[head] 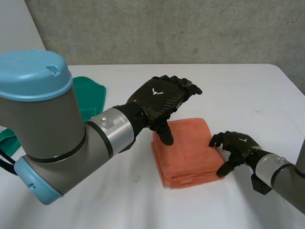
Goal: Fold the laundry.
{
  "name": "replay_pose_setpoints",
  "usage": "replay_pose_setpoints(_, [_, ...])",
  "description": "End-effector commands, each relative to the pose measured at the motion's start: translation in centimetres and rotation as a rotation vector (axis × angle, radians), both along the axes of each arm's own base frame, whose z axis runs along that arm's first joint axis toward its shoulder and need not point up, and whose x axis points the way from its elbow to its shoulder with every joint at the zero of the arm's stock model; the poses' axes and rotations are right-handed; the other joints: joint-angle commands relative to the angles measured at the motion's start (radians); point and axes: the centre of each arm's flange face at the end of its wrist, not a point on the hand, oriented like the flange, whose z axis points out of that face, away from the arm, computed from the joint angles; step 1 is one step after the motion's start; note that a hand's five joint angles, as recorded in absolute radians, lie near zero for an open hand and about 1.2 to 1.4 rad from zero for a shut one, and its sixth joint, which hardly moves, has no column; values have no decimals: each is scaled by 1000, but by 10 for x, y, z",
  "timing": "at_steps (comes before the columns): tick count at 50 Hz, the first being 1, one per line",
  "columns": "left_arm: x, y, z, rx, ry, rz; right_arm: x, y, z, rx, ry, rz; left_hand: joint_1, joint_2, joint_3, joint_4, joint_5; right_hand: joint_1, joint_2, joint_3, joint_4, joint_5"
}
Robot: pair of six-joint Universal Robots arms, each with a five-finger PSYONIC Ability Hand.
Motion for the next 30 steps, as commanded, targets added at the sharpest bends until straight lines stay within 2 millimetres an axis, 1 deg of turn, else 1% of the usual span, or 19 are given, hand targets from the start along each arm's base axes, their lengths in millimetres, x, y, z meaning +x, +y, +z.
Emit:
replay_pose_setpoints(1, [1,-3,0,0,0,8,10,6,-6,25,-4,29,-36,-34,-40,-32,-46,107,20,18,18,55])
replay_pose_setpoints(4, [1,-2,0,2,2,7,12,7,-5,38,-22,27,-36,-34,-40,-32,-46,86,-1,-3,-3,33])
replay_pose_setpoints(7, [1,-2,0,9,6,8,12,5,-4,51,-54,9,-36,-34,-40,-32,-46,162,75,73,73,109])
replay_pose_setpoints(8, [1,-2,0,10,7,8,11,4,-3,49,-58,5,-36,-34,-40,-32,-46,217,130,129,129,165])
replay_pose_setpoints(9, [1,-2,0,11,7,9,11,3,-3,45,-62,4,-36,-34,-40,-32,-46,445,357,356,356,392])
replay_pose_setpoints(11, [1,-2,0,11,7,9,12,0,-2,37,-62,2,-36,-34,-40,-32,-46,809,722,721,721,757])
replay_pose_setpoints(12, [1,-3,0,9,8,8,12,-3,0,26,-65,4,-36,-34,-40,-32,-46,886,798,797,797,833])
replay_pose_setpoints(14, [1,-3,0,9,8,8,14,-8,4,2,-63,8,-36,-34,-40,-32,-46,886,799,798,798,834])
replay_pose_setpoints(16, [1,-3,-1,11,6,10,14,-18,11,-38,-62,1,-36,-34,-40,-32,-46,886,799,798,798,834])
replay_pose_setpoints(18, [2,-3,-1,12,3,10,16,-40,19,-103,-51,-11,-36,-34,-40,-32,-46,886,799,798,798,834])
replay_pose_setpoints(21, [2,-3,-3,15,1,10,17,-58,24,-148,-42,-18,-36,-34,-40,-32,-46,886,799,798,798,834])
replay_pose_setpoints(22, [2,-3,-3,16,0,13,19,-71,29,-183,-39,-17,-33,-32,-37,-29,-43,886,799,798,798,834])
replay_pose_setpoints(23, [2,-4,-3,15,1,14,20,-77,31,-200,-39,-16,-33,-32,-37,-29,-43,886,799,798,798,834])
replay_pose_setpoints(24, [2,-4,-3,15,1,14,21,-90,34,-224,-37,-17,-33,-32,-37,-29,-43,886,799,798,798,834])
replay_pose_setpoints(27, [5,-10,-4,18,-2,31,26,-117,35,-258,-25,-8,-33,-32,-37,-29,-43,886,799,798,798,834])
replay_pose_setpoints(30, [6,-13,-8,24,-7,37,29,-159,31,-300,-26,-16,-33,-32,-37,-29,-43,886,799,798,798,834])
